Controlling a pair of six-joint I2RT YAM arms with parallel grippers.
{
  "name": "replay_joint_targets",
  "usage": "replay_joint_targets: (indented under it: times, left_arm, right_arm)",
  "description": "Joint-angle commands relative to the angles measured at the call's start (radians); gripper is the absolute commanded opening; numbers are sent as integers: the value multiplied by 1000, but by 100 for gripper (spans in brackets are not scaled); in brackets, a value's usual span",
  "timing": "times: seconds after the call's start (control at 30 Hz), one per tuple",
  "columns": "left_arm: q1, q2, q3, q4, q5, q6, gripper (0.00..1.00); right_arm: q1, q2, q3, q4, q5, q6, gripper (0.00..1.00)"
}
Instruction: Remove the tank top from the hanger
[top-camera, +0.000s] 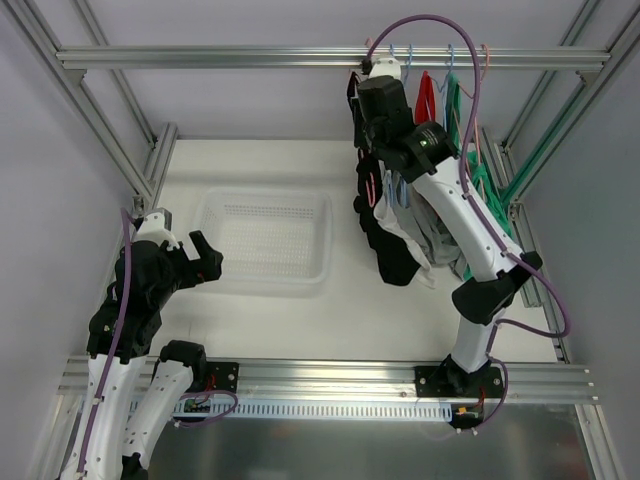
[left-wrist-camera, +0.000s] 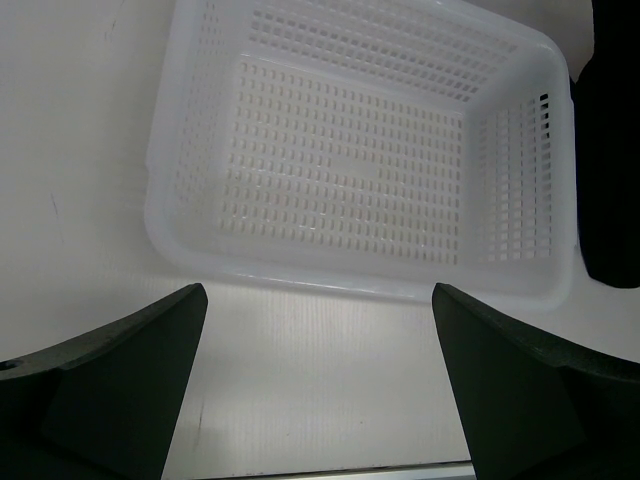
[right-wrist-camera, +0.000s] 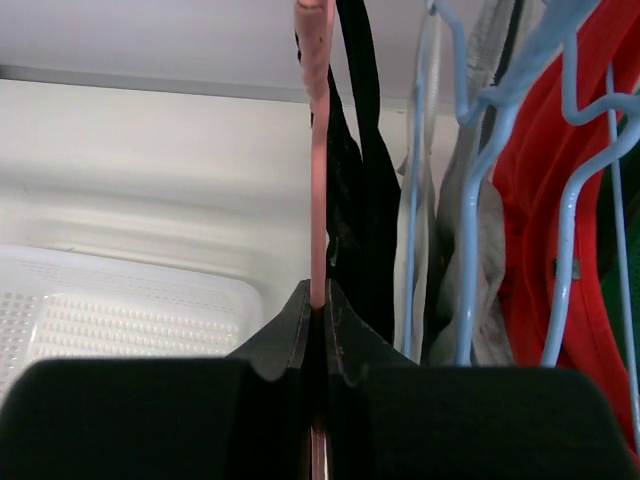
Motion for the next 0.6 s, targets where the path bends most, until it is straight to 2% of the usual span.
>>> replay_joint_targets:
  times: [0.0,0.3,0.57]
  left_arm:
    - [-11,8,-3,24,17,-4,99]
    - [-11,-2,-3,27,19,-4,99]
    - [-14,-47,1,32,57,5,99]
  right_arm:
    - [14,-98,-12,188,-47,6,0]
    - [21,-190,-61,306,-197,-26,0]
    - [44,-452,-423,394,-337,-18,0]
